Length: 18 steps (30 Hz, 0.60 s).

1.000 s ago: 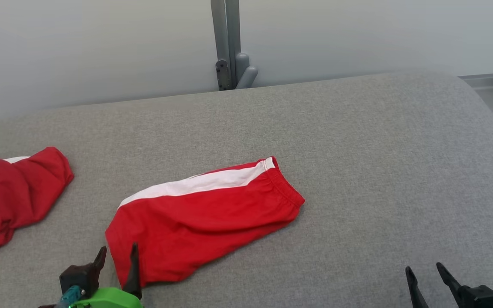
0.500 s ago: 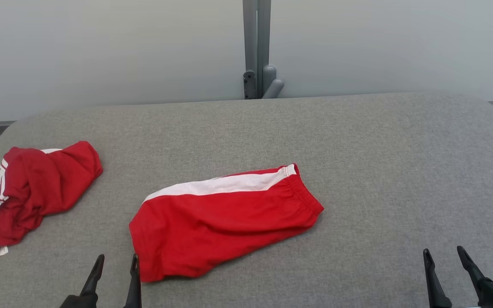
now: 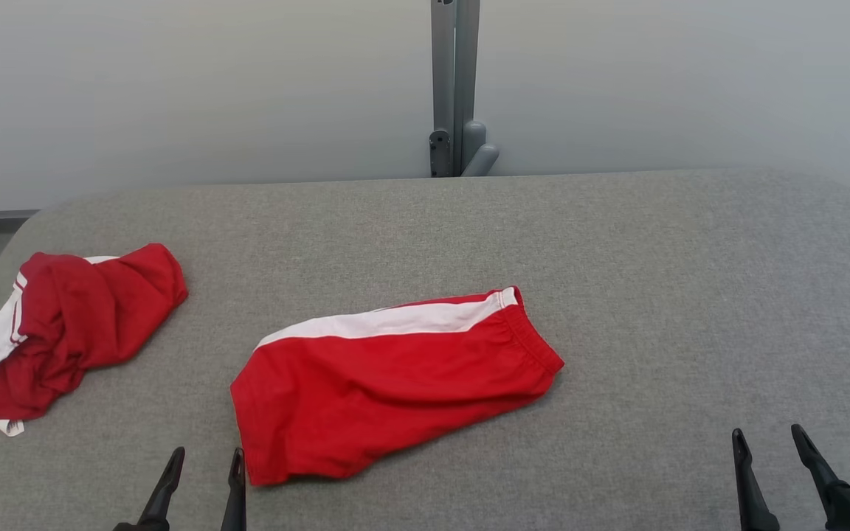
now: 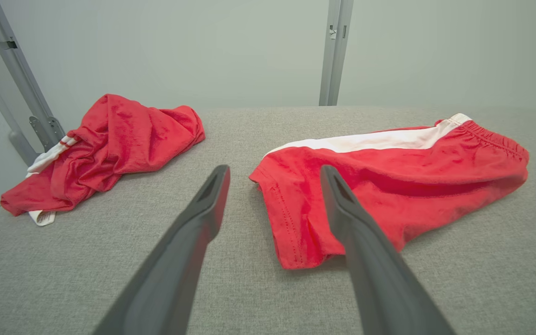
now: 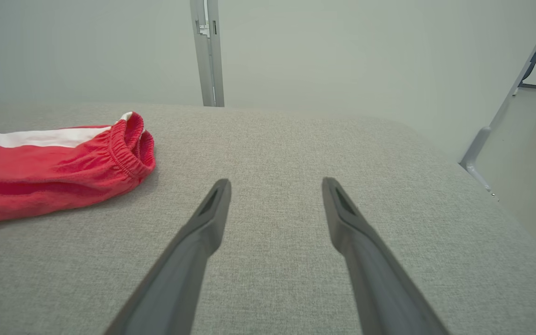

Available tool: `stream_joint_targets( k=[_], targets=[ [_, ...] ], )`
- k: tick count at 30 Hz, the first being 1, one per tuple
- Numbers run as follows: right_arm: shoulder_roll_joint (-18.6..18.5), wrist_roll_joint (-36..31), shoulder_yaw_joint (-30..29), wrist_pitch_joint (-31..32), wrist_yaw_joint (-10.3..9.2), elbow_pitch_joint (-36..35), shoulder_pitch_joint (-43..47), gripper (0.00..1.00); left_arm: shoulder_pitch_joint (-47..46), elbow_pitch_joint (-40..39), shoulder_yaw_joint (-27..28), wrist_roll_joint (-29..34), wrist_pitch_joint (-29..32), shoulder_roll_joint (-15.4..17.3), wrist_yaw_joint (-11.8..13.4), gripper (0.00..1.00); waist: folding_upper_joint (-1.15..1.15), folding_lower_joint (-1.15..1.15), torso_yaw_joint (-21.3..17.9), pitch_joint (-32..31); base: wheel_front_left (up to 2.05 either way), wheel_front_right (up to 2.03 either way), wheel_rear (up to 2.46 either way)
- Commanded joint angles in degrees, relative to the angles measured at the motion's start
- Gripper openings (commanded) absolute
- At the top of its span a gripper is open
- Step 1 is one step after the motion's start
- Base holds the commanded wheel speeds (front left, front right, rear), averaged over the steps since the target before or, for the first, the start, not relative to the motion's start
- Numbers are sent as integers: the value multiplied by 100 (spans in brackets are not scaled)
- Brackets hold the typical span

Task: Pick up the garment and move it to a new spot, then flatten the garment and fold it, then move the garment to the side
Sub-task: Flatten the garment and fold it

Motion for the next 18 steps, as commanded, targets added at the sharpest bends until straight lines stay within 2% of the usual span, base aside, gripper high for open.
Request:
stream_joint_targets(
  k=[1,6,11,18],
  targets=[
    [7,-25,12,-16,-1,-5,34,100,51,11,36,75,-2,-30,-48,100,32,0,-3,4,0,0,0],
    [50,156,186,-16,-1,-108,-309,100,-72,4,137,168,-2,-156,-161,100,32,0,11,121,0,0,0],
    [-33,277,713,-16,-1,34,-873,100,-169,-52,146,226,-2,-232,-232,100,32,0,92,304,0,0,0],
    [19,628,1463,25,-1,1256,-2204,100,-418,-126,-4,207,-2,-350,-276,100,32,0,430,691,0,0,0]
  ],
)
